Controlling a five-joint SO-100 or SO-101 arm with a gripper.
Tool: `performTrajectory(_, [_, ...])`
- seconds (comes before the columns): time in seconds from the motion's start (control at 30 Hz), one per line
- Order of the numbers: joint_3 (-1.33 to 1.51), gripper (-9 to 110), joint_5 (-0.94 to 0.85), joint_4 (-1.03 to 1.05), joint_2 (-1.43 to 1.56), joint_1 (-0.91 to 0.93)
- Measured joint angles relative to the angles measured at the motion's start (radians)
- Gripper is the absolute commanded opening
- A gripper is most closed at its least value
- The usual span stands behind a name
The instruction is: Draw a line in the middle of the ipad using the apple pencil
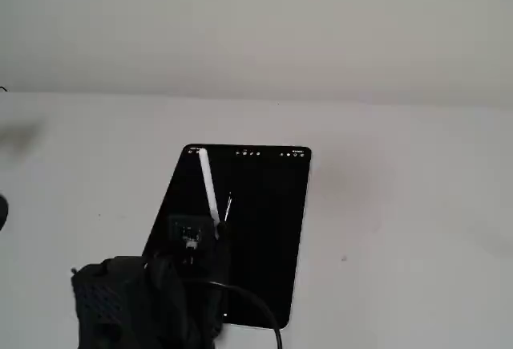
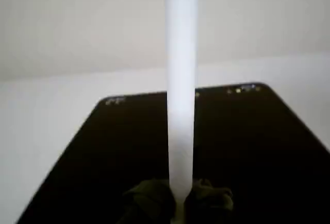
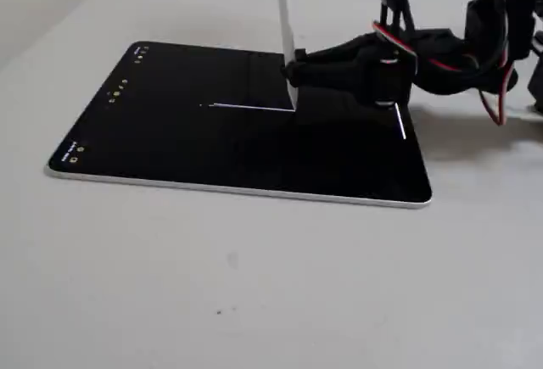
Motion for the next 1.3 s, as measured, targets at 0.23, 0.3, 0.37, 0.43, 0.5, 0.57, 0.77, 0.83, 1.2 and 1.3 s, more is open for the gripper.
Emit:
performTrajectory(0.23, [-0.064,0,0.064,0.589,0.635,0.000])
performTrajectory(0.3, [-0.130,0,0.084,0.827,0.839,0.000])
performTrajectory(0.37, [-0.190,0,0.104,1.034,0.992,-0.002])
performTrajectory(0.43, [-0.239,0,0.127,1.193,1.109,-0.002])
performTrajectory(0.5, [-0.258,0,0.167,1.322,1.203,-0.002])
performTrajectory(0.57, [-0.259,0,0.235,1.440,1.289,0.006])
performTrajectory(0.77, [-0.259,0,0.509,1.770,1.555,0.044])
performTrajectory(0.83, [-0.259,0,0.635,1.916,1.666,0.060])
performTrajectory(1.2, [-0.259,0,1.154,2.625,2.100,0.124])
performTrajectory(1.3, [-0.239,0,1.212,2.738,2.164,0.124])
